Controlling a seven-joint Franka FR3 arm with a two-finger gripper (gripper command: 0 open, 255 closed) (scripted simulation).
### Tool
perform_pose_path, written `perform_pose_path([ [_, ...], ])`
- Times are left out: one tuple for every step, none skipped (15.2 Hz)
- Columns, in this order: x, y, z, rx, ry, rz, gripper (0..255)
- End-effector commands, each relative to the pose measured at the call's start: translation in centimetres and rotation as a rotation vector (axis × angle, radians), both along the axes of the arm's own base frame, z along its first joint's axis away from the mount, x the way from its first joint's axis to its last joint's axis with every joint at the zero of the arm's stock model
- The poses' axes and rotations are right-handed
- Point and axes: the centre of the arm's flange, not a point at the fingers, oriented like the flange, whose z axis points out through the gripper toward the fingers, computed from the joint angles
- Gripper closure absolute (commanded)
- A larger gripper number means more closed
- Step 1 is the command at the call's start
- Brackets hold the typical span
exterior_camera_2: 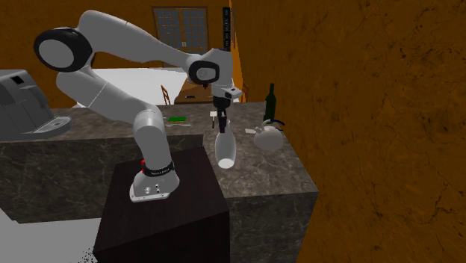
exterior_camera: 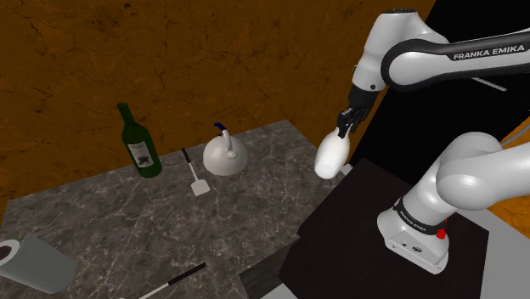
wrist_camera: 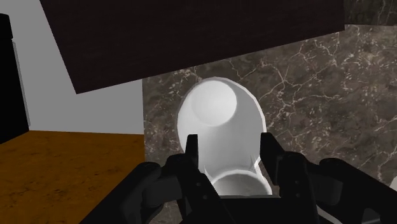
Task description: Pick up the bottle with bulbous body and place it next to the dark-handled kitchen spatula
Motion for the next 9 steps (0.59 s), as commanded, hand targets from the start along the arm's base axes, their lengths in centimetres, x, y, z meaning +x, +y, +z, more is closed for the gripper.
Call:
perform_pose_path([
  [0.0,0.0,1.0,0.000,0.000,0.000,255],
  [0.0,0.0,1.5,0.000,0.000,0.000,255],
  [0.0,0.0,2.1,0.000,0.000,0.000,255],
  [0.0,0.0,2.6,0.000,0.000,0.000,255],
  [0.0,0.0,3.1,0.000,0.000,0.000,255],
  [0.0,0.0,3.6,0.000,0.000,0.000,255],
  [0.0,0.0,4.2,0.000,0.000,0.000,255],
  [0.0,0.0,4.7,0.000,0.000,0.000,255],
  [0.0,0.0,5.2,0.000,0.000,0.000,255],
])
